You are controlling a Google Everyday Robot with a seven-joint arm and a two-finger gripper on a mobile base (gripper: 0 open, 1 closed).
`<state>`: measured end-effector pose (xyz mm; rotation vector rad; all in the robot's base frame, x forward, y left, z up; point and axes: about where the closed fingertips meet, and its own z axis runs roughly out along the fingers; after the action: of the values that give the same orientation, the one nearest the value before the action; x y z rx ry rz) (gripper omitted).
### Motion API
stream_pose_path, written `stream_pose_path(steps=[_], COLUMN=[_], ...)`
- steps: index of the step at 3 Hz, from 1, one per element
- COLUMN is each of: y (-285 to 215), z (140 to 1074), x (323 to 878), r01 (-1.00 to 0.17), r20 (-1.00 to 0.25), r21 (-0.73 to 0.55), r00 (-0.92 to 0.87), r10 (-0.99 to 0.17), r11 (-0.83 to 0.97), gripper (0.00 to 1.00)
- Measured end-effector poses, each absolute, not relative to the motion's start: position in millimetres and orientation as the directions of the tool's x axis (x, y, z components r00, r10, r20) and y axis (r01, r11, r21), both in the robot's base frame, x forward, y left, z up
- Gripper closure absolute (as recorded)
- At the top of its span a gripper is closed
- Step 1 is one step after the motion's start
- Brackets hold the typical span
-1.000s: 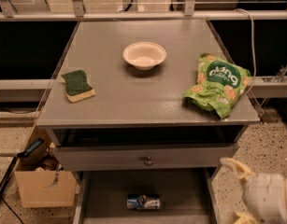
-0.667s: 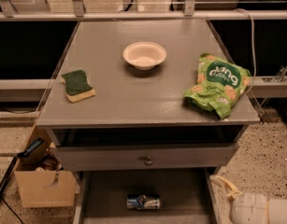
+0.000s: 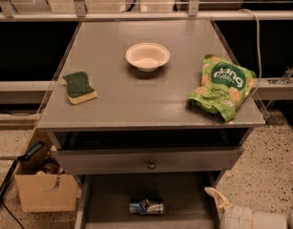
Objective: Pick redbull can from middle drawer and place on counter
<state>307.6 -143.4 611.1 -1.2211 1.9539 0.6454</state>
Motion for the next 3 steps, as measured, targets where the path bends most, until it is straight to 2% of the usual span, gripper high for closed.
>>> stream_pose_path(steps=[2,3], y=[-98,-79], z=[541,506], x=[304,315], r01=[-0.914,-0.92], r20=[-0.803,-0.807], r21=[0.137,0.141], r00=[-0.328,-0.321], r10=[-0.498,-0.495], r11=[0.382,0.367], gripper=[0.0,0.0])
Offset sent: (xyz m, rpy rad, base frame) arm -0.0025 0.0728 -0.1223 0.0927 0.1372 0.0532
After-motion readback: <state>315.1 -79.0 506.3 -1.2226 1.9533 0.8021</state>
